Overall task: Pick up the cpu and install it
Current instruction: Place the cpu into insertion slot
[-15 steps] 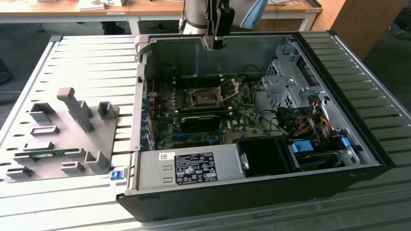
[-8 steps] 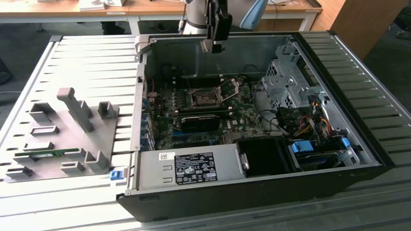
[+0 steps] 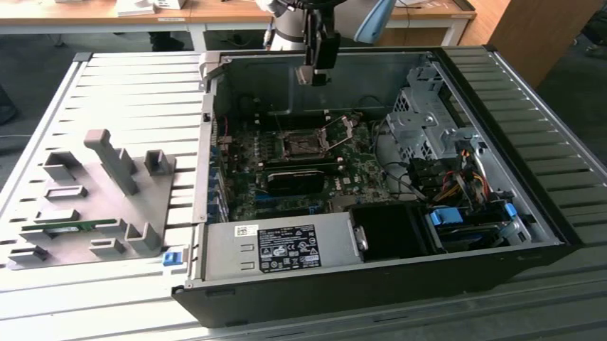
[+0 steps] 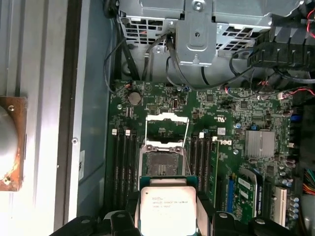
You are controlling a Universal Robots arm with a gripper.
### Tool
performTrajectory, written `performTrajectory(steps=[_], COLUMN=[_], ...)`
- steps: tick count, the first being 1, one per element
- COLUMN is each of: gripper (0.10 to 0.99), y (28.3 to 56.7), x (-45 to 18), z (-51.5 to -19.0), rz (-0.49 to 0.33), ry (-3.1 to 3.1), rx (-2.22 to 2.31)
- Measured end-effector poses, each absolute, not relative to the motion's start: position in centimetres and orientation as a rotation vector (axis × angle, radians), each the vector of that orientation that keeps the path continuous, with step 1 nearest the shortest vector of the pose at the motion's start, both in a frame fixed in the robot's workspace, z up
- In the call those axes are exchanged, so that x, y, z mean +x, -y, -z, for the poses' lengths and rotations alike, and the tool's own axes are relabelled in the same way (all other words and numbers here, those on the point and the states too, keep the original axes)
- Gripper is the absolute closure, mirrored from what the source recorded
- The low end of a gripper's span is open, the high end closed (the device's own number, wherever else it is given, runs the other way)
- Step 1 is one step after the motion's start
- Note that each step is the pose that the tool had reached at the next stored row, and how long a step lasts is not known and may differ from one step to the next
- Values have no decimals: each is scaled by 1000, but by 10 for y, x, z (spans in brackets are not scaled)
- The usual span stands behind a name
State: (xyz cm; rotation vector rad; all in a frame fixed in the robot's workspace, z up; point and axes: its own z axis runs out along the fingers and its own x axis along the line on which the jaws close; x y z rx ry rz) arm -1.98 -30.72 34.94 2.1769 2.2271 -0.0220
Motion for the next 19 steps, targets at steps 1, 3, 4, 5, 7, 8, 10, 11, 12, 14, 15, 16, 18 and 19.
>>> performTrajectory(steps=[1,3,4,5,7,8,10,11,12,14,15,16,18,19], gripper=[545,545,545,545,545,545,545,545,545,545,545,545,545,545], y=[307,307,307,307,307,307,307,307,307,307,307,307,307,307], x=[-20,-20,-20,-20,-20,-20,-20,-20,-20,-20,-20,-20,-20,-20], z=[-348,-344,-342,-340,-337,-335,-332,-331,-331,-331,-331,-331,-328,-326], rz=[22,22,22,22,22,22,22,22,22,23,22,22,22,22], ry=[-2222,-2215,-2211,-2207,-2201,-2200,-2200,-2200,-2199,-2199,-2199,-2199,-2200,-2199], rx=[2182,2189,2193,2197,2203,2205,2205,2205,2205,2205,2205,2205,2205,2205])
